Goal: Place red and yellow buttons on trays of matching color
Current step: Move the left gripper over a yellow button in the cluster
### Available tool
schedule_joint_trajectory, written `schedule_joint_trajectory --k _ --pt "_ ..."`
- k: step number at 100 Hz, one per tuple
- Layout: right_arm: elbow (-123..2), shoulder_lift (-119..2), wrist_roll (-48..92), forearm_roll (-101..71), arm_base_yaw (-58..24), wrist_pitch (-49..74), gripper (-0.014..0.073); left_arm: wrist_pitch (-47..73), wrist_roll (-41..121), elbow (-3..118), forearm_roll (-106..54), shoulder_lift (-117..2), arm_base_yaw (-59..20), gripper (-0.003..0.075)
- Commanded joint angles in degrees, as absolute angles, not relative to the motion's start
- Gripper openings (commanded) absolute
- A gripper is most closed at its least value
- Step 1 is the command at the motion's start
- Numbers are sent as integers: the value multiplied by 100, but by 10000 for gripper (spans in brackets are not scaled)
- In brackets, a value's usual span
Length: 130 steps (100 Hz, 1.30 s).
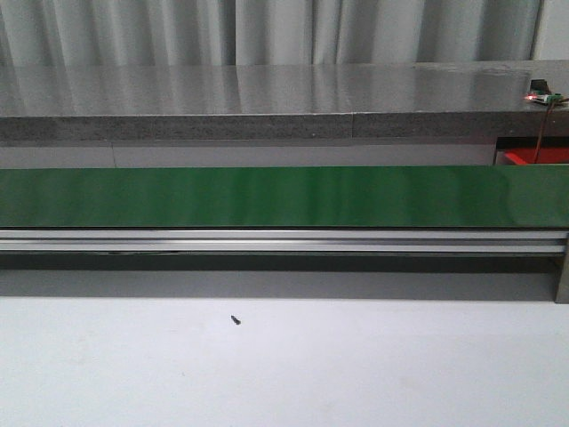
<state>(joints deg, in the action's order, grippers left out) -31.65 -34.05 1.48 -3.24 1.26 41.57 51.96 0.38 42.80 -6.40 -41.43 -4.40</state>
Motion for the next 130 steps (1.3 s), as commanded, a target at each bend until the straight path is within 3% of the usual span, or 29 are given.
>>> schedule_joint_trajectory --k 1,24,60,112,119,130 --pt "-3305 -3394 156 -317 105 3800 -66 4874 37 4429 -668 -4124 -474 -20" --pt "-3305 -3394 156 -317 105 3800 -66 4502 -268 4429 -456 -4124 -248 -20" --pt "-3305 -3399 156 -317 105 3800 -66 4372 -268 4452 -423 -4627 1024 -20" --pt "-3305 -3399 156 -317 105 3800 -66 3942 -247 5737 -433 -6548 2434 -17" --pt "-3305 -3399 156 -317 105 3800 -66 3942 -171 6003 -433 -6851 2473 18" --pt "-3305 -3399 156 -317 105 3800 -66 3942 -42 6397 -444 -7295 2473 158"
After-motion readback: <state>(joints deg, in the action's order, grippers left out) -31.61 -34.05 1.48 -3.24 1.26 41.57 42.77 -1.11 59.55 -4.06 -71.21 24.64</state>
